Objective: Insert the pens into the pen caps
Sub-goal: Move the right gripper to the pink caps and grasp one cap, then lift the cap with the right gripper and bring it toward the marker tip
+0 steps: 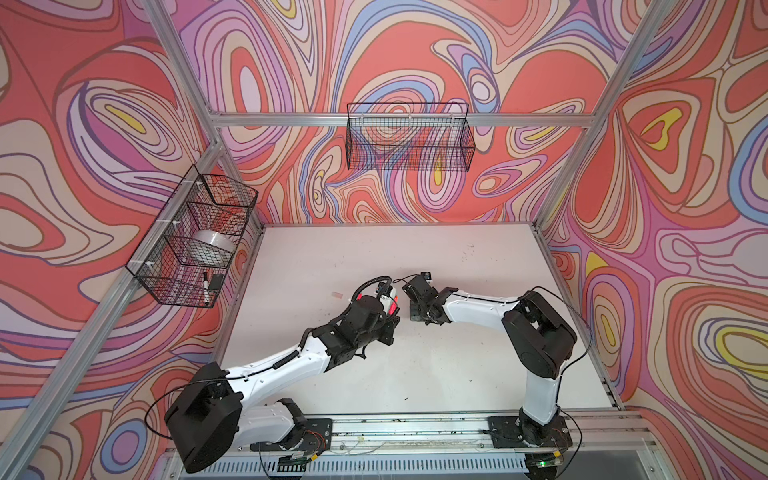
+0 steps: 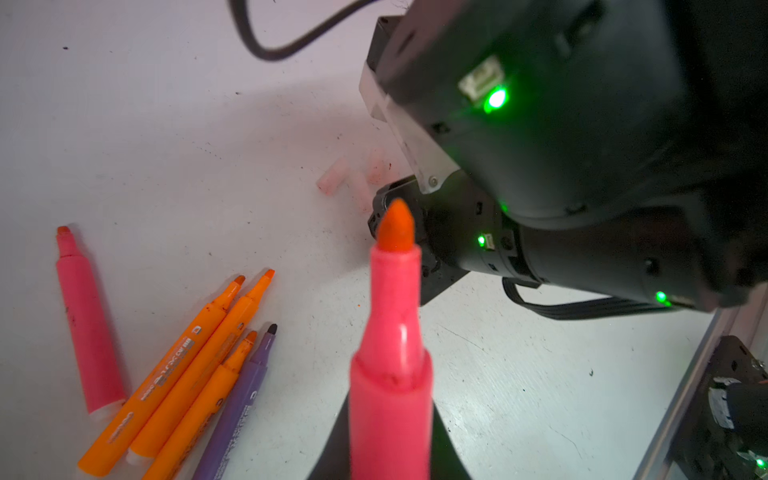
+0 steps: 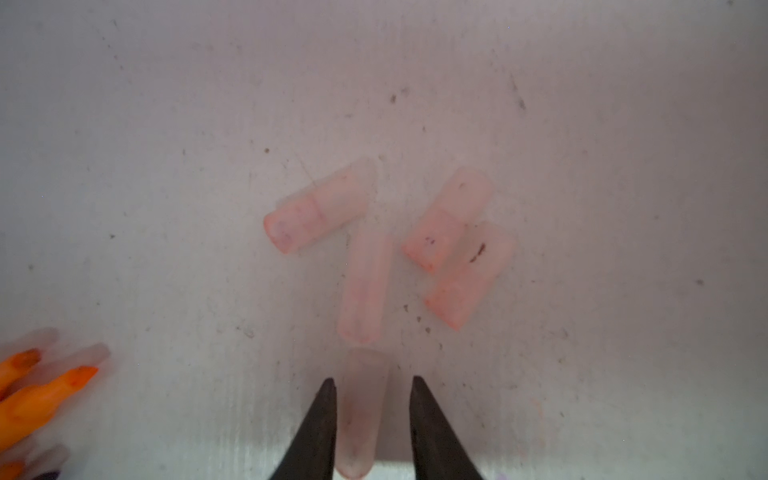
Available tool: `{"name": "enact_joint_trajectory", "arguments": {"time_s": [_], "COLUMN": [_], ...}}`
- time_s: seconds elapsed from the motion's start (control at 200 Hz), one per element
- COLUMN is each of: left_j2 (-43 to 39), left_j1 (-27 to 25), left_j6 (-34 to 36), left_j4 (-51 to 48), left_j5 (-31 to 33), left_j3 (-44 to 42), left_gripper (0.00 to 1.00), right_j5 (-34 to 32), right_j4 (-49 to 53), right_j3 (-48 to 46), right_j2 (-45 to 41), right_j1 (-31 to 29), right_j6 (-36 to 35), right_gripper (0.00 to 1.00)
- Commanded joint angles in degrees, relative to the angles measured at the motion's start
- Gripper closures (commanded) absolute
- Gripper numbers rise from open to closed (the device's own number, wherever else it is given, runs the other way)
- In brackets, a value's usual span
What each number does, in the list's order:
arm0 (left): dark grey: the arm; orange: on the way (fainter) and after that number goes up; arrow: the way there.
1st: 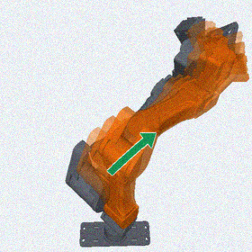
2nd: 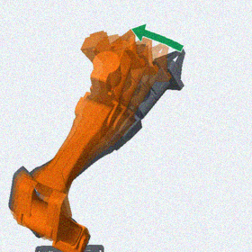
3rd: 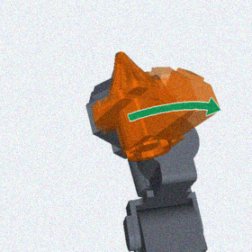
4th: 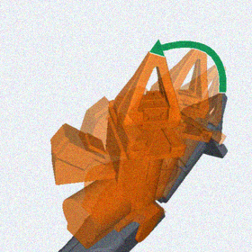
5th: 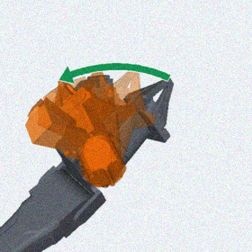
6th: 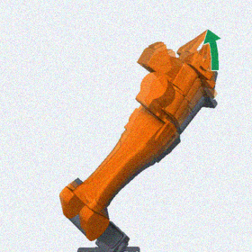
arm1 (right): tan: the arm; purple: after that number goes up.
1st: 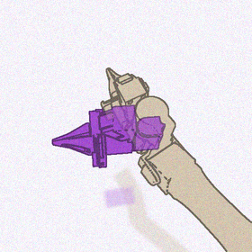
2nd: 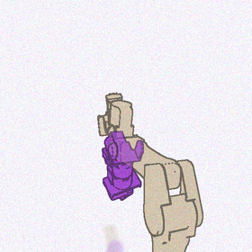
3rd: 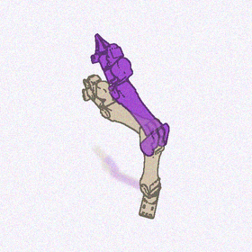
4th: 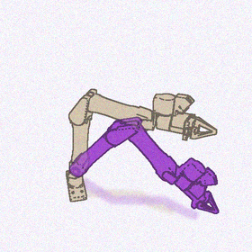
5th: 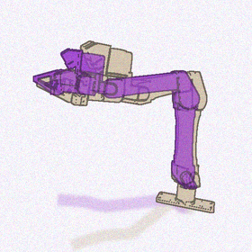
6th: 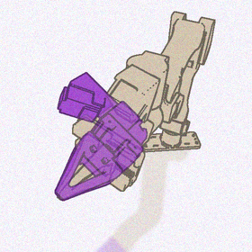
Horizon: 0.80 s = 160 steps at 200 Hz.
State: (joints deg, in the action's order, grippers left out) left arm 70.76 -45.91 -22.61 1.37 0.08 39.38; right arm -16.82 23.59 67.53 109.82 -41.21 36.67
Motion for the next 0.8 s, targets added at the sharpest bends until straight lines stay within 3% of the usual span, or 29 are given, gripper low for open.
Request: {"name": "enact_joint_trajectory", "arguments": {"time_s": [0.0,0.27,0.421,0.611,0.796], "left_j2": [-2.03,-5.91,-4.16,-3.72,-1.67], "left_j1": [0.06,0.03,0.04,0.04,0.08], "left_j6": [-1.13,-0.35,-2.05,-1.02,-3.31], "left_j4": [-1.68,4.96,0.68,3.32,-3.18], "left_j5": [4.34,1.6,5.0,1.94,5.08], "left_j3": [0.58,-4.58,-2.19,-2.94,1.21], "left_gripper": [1.0,1.0,1.0,1.0,1.0], "right_j5": [-0.68,-0.76,-1.26,-1.28,-1.09], "right_j4": [0.66,0.53,0.73,0.75,0.25], "right_j3": [1.26,1.23,1.36,1.12,0.11], "right_j2": [1.87,2.57,2.69,2.68,1.67], "right_j1": [0.25,0.28,0.25,0.26,0.25], "right_j6": [-0.19,-0.02,0.06,0.32,0.77], "right_gripper": [0.73,0.78,0.79,0.79,0.88]}}
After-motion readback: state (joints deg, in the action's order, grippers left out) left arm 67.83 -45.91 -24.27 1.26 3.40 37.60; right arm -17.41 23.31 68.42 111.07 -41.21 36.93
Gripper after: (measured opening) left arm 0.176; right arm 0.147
